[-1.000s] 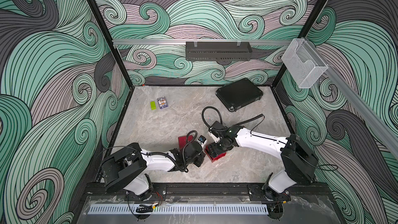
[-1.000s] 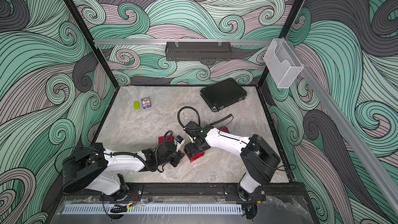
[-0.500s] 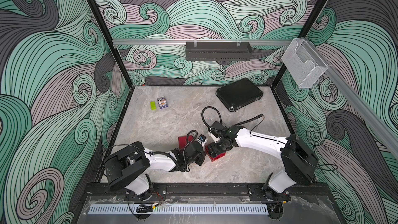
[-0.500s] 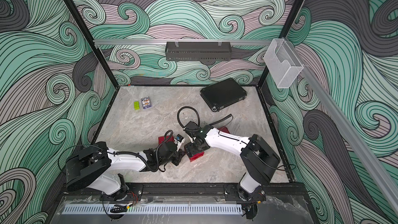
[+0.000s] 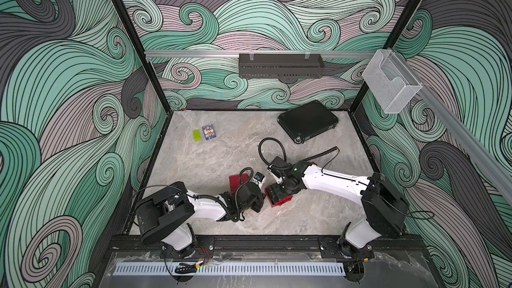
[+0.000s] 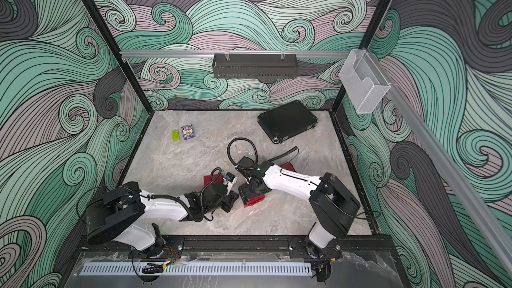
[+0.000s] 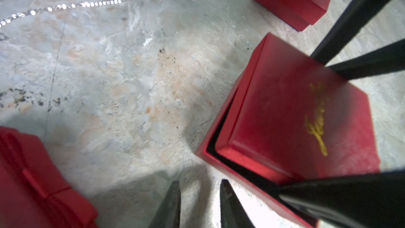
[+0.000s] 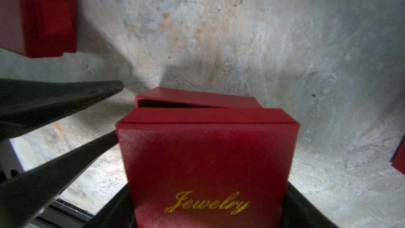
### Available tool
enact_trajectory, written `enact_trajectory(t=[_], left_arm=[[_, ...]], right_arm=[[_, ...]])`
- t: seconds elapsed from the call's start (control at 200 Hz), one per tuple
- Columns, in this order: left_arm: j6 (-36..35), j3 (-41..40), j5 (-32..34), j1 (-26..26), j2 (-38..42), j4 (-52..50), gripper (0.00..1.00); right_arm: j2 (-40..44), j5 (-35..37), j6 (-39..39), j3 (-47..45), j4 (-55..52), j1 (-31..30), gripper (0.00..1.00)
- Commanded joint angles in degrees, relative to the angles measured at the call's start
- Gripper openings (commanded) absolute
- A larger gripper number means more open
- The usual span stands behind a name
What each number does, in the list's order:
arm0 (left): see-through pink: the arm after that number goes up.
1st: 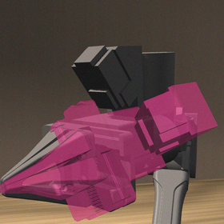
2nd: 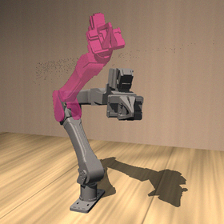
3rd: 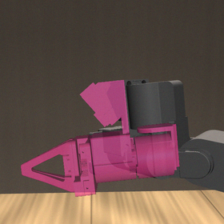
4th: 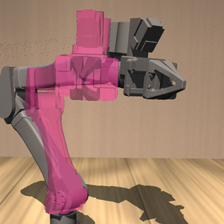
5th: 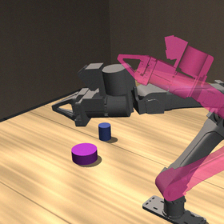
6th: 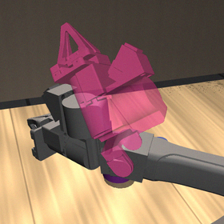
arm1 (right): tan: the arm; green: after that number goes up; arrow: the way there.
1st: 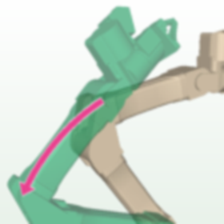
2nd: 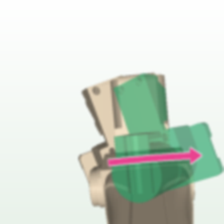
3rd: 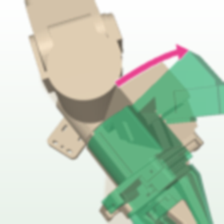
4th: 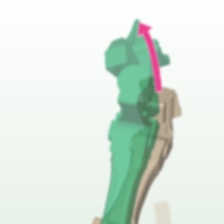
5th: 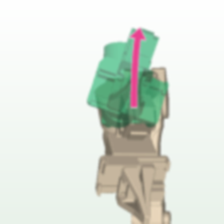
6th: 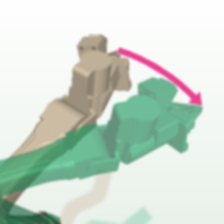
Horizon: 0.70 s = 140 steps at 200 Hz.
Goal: Take the necklace out of the lift-off lid jewelry box
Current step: Close the lid on the jewelry box.
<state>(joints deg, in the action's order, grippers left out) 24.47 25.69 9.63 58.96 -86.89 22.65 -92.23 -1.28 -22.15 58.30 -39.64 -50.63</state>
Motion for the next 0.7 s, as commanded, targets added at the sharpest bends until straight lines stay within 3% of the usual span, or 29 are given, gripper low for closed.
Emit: enact_trajectory(t=[0.0,0.695], left_arm=[[1.14,-0.61,0.41,0.41,0.59,2.27,0.3],[1.64,-1.26,-0.59,1.68,-1.27,7.17,0.3]], right_arm=[[-0.89,0.81,-1.89,1.64,-0.71,-0.33,0.82],[-0.97,-1.08,-5.33,1.14,-0.21,-0.43,0.84]])
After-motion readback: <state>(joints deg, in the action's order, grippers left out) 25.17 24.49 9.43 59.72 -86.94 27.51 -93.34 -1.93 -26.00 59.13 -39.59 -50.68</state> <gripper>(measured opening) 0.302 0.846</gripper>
